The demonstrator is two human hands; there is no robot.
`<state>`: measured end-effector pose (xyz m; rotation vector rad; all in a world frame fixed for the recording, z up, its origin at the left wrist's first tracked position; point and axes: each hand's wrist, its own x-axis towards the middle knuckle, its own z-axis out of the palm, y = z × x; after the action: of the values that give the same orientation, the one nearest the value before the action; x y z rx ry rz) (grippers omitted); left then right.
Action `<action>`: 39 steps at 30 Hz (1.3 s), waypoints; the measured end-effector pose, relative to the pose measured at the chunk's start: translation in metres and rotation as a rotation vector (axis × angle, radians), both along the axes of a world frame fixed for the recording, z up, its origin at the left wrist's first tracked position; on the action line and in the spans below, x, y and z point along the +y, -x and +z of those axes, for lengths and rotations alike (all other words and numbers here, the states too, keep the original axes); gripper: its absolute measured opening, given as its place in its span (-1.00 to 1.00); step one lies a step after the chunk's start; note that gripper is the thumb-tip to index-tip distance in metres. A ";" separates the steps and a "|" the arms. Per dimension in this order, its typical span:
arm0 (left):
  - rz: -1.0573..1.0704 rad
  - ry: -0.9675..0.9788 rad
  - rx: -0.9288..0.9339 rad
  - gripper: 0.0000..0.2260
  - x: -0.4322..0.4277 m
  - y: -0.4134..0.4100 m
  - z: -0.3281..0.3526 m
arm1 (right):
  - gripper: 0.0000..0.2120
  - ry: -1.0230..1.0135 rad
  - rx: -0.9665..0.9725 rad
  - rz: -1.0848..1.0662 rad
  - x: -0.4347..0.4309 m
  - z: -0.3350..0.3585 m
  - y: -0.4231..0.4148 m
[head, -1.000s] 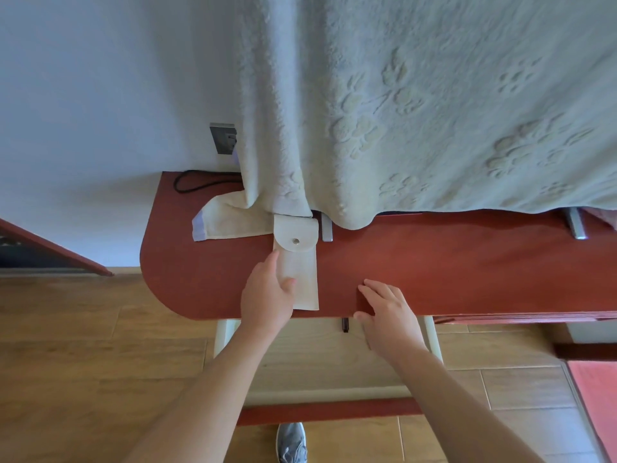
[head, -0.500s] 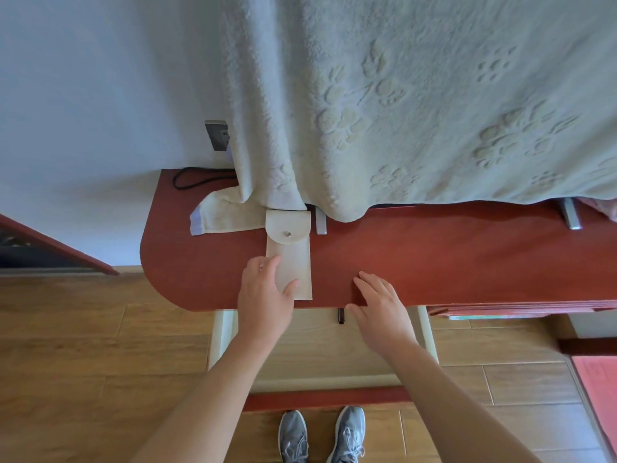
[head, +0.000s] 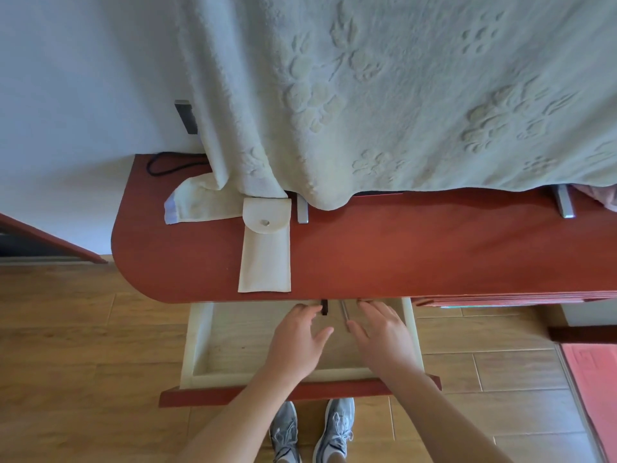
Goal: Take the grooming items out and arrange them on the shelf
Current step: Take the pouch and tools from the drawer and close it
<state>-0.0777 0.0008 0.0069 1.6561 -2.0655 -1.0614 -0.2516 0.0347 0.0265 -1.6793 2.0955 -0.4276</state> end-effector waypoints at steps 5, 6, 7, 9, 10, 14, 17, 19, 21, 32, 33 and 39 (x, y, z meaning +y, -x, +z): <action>0.112 -0.049 -0.024 -0.81 -0.019 0.018 -0.028 | -0.71 -0.158 -0.041 -0.017 -0.019 -0.022 0.004; 0.147 -0.055 -0.024 -0.81 -0.022 0.022 -0.036 | -0.71 -0.159 -0.051 -0.007 -0.022 -0.027 0.004; 0.179 -0.050 -0.018 -0.80 -0.024 0.026 -0.043 | -0.72 -0.171 -0.056 0.001 -0.026 -0.031 0.004; 0.216 -0.018 -0.002 -0.77 -0.028 0.032 -0.058 | -0.78 -0.215 -0.075 0.004 -0.032 -0.040 0.002; 0.231 0.000 0.010 -0.77 -0.029 0.034 -0.064 | -0.82 -0.230 -0.092 -0.005 -0.034 -0.046 0.002; 0.275 0.103 0.004 -0.80 -0.032 0.040 -0.078 | -0.79 -0.269 -0.132 -0.037 -0.040 -0.061 0.002; 0.281 0.151 -0.002 -0.80 -0.033 0.041 -0.082 | -0.86 -0.295 -0.129 -0.055 -0.044 -0.067 0.003; 0.277 0.168 0.007 -0.83 -0.034 0.040 -0.082 | -0.92 -0.298 -0.129 -0.072 -0.045 -0.071 0.004; 0.288 0.156 0.015 -0.86 -0.034 0.040 -0.079 | -0.91 -0.311 -0.137 -0.084 -0.045 -0.075 0.005; 0.310 0.003 -0.055 -0.83 -0.019 0.033 -0.078 | -0.87 -0.259 -0.166 -0.060 -0.031 -0.073 0.004; 0.316 -0.015 -0.048 -0.84 -0.017 0.032 -0.079 | -0.83 -0.236 -0.170 -0.052 -0.028 -0.073 0.004; 0.321 -0.075 -0.041 -0.75 0.000 0.027 -0.069 | -0.80 -0.189 -0.171 -0.075 -0.011 -0.068 0.002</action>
<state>-0.1049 0.0004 -0.0621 1.9774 -1.7213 -1.0125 -0.2535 0.0237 -0.0416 -1.4106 2.0100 -0.3688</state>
